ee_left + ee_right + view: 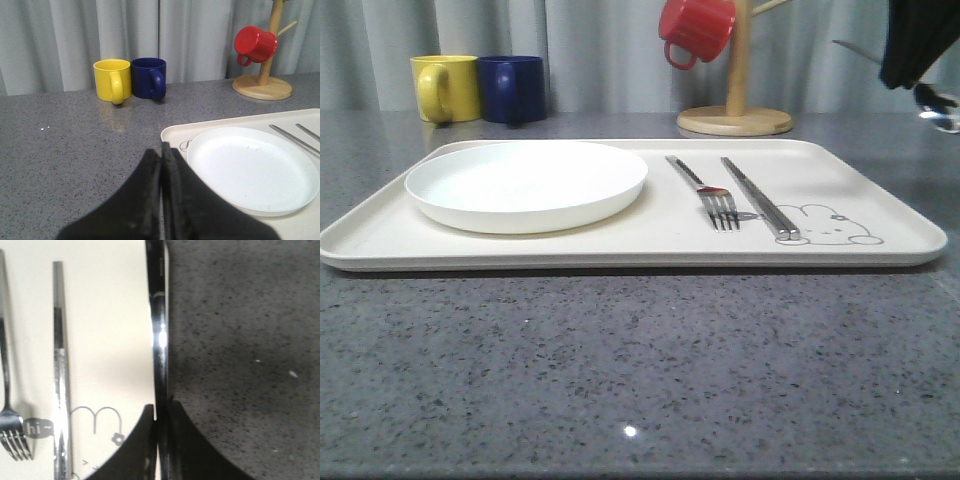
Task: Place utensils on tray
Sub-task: 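Place the spoon on the tray beside the chopsticks and release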
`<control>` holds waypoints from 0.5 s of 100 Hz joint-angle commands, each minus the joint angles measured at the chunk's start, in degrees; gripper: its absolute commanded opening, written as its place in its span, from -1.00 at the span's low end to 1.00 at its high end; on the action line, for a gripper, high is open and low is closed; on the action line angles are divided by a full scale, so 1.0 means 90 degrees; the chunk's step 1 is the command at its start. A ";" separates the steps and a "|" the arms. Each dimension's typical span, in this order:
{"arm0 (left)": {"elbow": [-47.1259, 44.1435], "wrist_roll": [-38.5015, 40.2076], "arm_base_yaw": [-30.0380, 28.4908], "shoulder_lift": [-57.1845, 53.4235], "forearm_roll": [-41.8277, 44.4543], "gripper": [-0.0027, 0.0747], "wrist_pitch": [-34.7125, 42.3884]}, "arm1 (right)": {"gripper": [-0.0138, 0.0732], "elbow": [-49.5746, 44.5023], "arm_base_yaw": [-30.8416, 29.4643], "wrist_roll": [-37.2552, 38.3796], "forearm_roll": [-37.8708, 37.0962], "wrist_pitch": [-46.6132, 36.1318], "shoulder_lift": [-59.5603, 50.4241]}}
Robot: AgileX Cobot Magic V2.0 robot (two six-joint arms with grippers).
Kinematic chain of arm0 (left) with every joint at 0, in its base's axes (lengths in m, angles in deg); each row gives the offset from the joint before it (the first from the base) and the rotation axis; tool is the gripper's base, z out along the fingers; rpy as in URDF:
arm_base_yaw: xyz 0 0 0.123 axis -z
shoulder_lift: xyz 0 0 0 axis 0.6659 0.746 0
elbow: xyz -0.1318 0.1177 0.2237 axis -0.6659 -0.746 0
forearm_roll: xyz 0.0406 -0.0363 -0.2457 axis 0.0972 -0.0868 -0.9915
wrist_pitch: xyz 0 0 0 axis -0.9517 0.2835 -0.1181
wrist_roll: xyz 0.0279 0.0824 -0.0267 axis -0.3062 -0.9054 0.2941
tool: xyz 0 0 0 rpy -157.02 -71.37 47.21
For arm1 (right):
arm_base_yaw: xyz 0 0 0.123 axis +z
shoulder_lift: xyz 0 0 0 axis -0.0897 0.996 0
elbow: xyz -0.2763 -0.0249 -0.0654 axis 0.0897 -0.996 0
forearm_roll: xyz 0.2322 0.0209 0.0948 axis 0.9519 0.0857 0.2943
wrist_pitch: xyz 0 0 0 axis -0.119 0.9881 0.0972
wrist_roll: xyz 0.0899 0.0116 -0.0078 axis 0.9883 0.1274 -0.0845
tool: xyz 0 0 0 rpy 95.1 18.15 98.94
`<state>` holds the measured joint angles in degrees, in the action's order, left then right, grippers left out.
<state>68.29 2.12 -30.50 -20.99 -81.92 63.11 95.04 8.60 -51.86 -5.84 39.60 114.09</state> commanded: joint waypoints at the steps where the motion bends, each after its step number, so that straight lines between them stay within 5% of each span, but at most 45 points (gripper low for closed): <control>1: 0.0162 -0.0010 0.0008 0.0025 -0.0023 -0.98 0.0498 | -0.81 0.0146 0.0355 0.0387 -0.0439 -0.0326 -0.0104; 50: 0.0162 -0.0010 0.0008 0.0025 -0.0023 -0.98 0.0498 | -0.81 0.0146 0.0815 0.0624 -0.0301 -0.0476 0.0942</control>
<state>68.29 2.12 -30.50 -20.99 -81.92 63.11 95.04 15.90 -46.48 -8.60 36.87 124.30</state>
